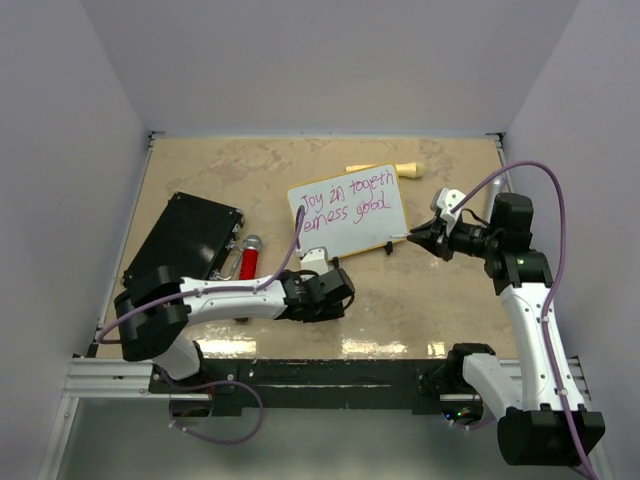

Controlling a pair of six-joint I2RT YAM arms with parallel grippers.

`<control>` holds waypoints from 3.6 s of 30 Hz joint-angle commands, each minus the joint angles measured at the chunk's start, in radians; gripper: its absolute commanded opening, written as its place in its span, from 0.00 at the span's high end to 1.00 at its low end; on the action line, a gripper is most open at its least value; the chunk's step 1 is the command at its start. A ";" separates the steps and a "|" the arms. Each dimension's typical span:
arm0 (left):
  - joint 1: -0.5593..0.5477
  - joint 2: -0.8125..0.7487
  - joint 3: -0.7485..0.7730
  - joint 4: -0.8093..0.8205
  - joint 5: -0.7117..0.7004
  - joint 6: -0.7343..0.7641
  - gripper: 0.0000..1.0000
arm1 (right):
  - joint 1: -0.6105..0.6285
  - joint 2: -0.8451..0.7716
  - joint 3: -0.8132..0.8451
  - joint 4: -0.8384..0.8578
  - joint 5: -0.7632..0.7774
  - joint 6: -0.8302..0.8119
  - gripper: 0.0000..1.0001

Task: Write a sentence on the whiteboard
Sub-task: Pick up the pen cap from the center of the board.

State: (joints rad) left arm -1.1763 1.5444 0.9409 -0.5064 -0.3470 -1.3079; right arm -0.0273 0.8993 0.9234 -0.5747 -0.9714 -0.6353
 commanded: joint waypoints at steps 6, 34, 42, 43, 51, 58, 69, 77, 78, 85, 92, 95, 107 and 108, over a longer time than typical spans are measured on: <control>-0.008 0.152 0.131 -0.058 0.002 0.055 0.52 | -0.005 -0.019 -0.006 0.004 -0.044 -0.012 1.00; 0.049 0.329 0.219 -0.190 0.003 0.294 0.73 | -0.008 -0.023 -0.008 -0.004 -0.041 -0.020 1.00; 0.067 0.273 0.150 -0.150 0.011 0.445 0.74 | -0.006 -0.023 -0.009 -0.005 -0.044 -0.023 1.00; 0.075 0.251 0.138 -0.114 0.026 0.467 0.73 | -0.008 -0.023 -0.009 -0.005 -0.043 -0.023 1.00; 0.152 0.166 0.056 -0.020 0.167 0.619 0.66 | -0.006 -0.020 -0.011 -0.004 -0.041 -0.021 1.00; 0.198 0.177 0.033 0.003 0.296 0.677 0.69 | -0.008 -0.019 -0.011 -0.004 -0.039 -0.021 1.00; 0.219 0.236 0.048 -0.073 0.329 0.742 0.71 | -0.010 -0.017 -0.011 -0.005 -0.043 -0.023 1.00; 0.224 0.234 0.075 -0.066 0.301 0.792 0.91 | -0.008 -0.008 -0.012 -0.005 -0.047 -0.024 1.00; 0.224 0.235 0.081 -0.069 0.287 0.802 0.92 | -0.010 -0.005 -0.012 -0.005 -0.049 -0.024 1.00; 0.224 0.233 0.108 -0.058 0.249 0.855 0.96 | -0.008 0.004 -0.014 -0.005 -0.050 -0.024 1.00; 0.224 0.243 0.081 -0.021 0.253 0.851 0.68 | -0.010 0.012 -0.014 -0.005 -0.053 -0.026 1.00; 0.225 0.241 0.067 -0.006 0.261 0.849 0.65 | -0.010 0.016 -0.014 -0.005 -0.055 -0.027 1.00; 0.251 0.215 0.052 0.003 0.266 0.883 1.00 | -0.010 0.021 -0.017 -0.005 -0.053 -0.027 1.00; 0.251 0.209 0.056 0.005 0.246 0.889 1.00 | -0.011 0.021 -0.017 -0.005 -0.055 -0.027 1.00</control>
State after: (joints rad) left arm -0.9360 1.7367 1.0340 -0.4858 -0.0433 -0.4664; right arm -0.0330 0.9165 0.9115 -0.5800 -0.9909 -0.6483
